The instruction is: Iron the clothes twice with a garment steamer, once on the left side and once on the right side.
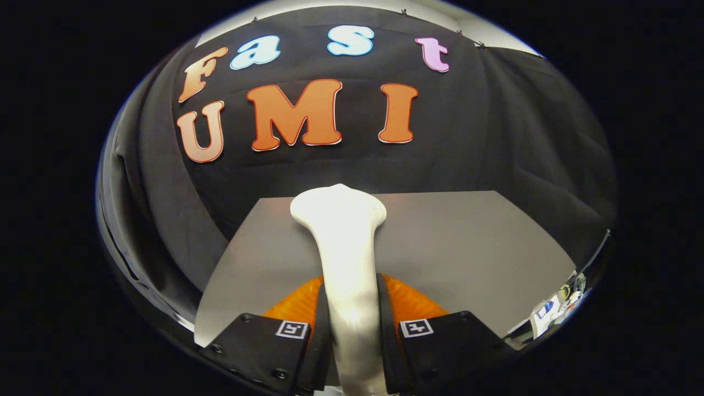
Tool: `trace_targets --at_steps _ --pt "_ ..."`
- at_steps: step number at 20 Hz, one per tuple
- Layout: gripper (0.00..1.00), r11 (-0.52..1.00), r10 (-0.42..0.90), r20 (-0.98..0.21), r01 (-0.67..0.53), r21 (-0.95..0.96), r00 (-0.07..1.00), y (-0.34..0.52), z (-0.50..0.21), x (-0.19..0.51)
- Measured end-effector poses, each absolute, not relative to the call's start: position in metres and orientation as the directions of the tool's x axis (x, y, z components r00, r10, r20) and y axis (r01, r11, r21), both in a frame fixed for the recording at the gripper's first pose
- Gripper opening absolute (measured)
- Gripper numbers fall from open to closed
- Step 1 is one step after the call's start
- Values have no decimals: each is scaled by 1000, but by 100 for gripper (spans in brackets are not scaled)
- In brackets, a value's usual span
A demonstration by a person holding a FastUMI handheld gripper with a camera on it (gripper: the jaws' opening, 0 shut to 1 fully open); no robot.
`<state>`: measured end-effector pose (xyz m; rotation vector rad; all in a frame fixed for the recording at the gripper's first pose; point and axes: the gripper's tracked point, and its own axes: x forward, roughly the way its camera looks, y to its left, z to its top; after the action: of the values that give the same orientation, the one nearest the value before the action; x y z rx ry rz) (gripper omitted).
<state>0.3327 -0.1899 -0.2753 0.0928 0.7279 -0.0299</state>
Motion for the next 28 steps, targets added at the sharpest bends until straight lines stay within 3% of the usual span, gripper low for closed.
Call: trace_targets --at_steps 10,17,28 --pt "46 999 -37 -483 32 -18 875 -184 -214 259" --pt "46 999 -26 -287 12 -51 958 -171 -125 187" --pt "46 997 -25 -176 12 -74 984 -105 -51 92"
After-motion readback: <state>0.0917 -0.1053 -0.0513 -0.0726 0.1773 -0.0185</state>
